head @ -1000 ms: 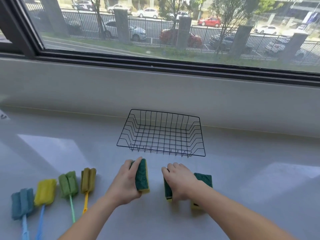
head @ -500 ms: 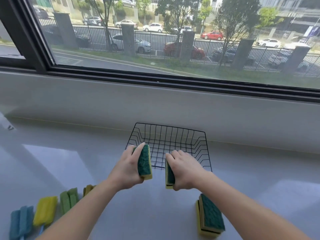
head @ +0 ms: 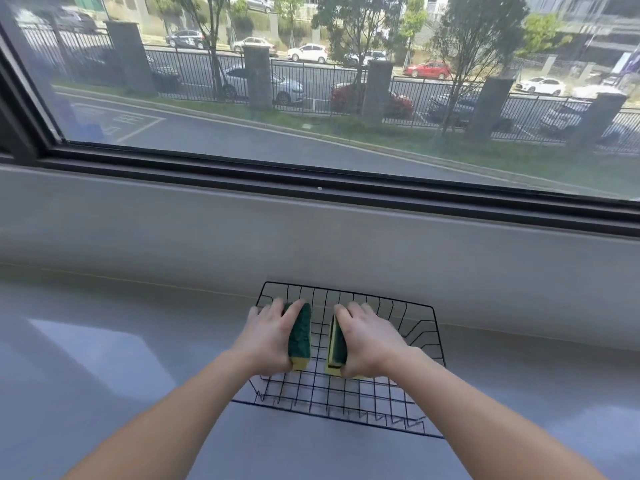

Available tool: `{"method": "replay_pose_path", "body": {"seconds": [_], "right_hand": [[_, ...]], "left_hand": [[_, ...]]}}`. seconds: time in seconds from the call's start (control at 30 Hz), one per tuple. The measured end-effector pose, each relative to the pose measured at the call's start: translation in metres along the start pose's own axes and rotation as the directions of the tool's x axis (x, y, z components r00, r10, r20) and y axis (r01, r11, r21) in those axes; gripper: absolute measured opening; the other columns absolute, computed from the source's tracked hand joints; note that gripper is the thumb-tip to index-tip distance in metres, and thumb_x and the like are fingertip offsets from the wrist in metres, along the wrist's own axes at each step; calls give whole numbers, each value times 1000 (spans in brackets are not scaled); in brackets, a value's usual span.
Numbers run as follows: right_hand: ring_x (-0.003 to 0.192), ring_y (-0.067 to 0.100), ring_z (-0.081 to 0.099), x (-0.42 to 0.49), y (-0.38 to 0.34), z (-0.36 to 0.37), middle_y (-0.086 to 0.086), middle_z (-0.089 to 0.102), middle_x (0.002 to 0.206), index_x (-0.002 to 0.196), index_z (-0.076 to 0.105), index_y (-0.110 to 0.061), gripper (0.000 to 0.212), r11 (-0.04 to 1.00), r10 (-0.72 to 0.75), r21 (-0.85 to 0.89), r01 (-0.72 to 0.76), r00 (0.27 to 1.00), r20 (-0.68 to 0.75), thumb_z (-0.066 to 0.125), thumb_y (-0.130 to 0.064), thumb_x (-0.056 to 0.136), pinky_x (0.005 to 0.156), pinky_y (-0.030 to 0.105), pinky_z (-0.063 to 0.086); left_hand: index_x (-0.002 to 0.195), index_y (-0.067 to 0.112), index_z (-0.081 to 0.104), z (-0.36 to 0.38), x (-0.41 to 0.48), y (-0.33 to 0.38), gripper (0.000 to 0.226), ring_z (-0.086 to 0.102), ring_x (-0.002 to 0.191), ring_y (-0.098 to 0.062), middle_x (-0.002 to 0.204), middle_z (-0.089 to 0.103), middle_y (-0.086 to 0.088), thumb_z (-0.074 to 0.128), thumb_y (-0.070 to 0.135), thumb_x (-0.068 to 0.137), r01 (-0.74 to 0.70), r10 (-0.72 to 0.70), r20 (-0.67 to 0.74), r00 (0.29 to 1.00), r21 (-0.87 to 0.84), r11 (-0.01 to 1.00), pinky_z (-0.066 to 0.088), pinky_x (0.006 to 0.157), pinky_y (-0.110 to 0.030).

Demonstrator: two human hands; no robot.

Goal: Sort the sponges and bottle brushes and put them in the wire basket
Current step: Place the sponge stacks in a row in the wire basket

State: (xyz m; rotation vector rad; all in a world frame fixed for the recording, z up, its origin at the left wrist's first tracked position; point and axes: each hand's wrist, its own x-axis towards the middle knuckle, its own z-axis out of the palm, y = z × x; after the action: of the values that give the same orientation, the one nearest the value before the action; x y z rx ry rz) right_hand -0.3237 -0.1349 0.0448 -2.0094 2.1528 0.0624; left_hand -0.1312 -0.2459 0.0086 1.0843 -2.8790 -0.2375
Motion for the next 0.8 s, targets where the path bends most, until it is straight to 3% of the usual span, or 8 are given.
{"method": "replay_pose_path", "body": {"seconds": [0.23,0.47,0.67,0.8], "right_hand": [[123,30,47,54,17,34,9,48,132,142,36,-15,93,998,-67,-3,68,997,39,79,-46,66,92,43,54],[136,30,33,73,15,52,10,37,146,154,20,-15,109,992,-128,18,128,992,8,79,-49,69,110,44,44],[150,31,14,71,19,57,7,20,160,158,-2,-28,131,992,-125,-15,124,990,-63,81,-55,61,120,47,32],[152,31,10,62,19,51,6,18,162,158,-1,-32,132,995,-102,10,103,993,-66,81,-59,58,121,47,26]], "left_hand": [[148,23,15,24,39,-28,107,53,110,-31,126,45,-10,65,53,59,-148,140,76,987,107,983,40,96,-43],[149,21,12,34,52,-35,111,48,117,-33,133,40,-11,65,56,58,-232,217,124,968,122,965,33,107,-45],[151,29,0,26,49,-38,129,30,137,-35,154,23,-17,72,64,50,-154,140,78,987,210,965,26,112,-55],[151,29,-4,22,36,-39,136,22,141,-34,156,16,-15,72,70,47,-106,93,82,992,179,978,21,116,-55]]}}
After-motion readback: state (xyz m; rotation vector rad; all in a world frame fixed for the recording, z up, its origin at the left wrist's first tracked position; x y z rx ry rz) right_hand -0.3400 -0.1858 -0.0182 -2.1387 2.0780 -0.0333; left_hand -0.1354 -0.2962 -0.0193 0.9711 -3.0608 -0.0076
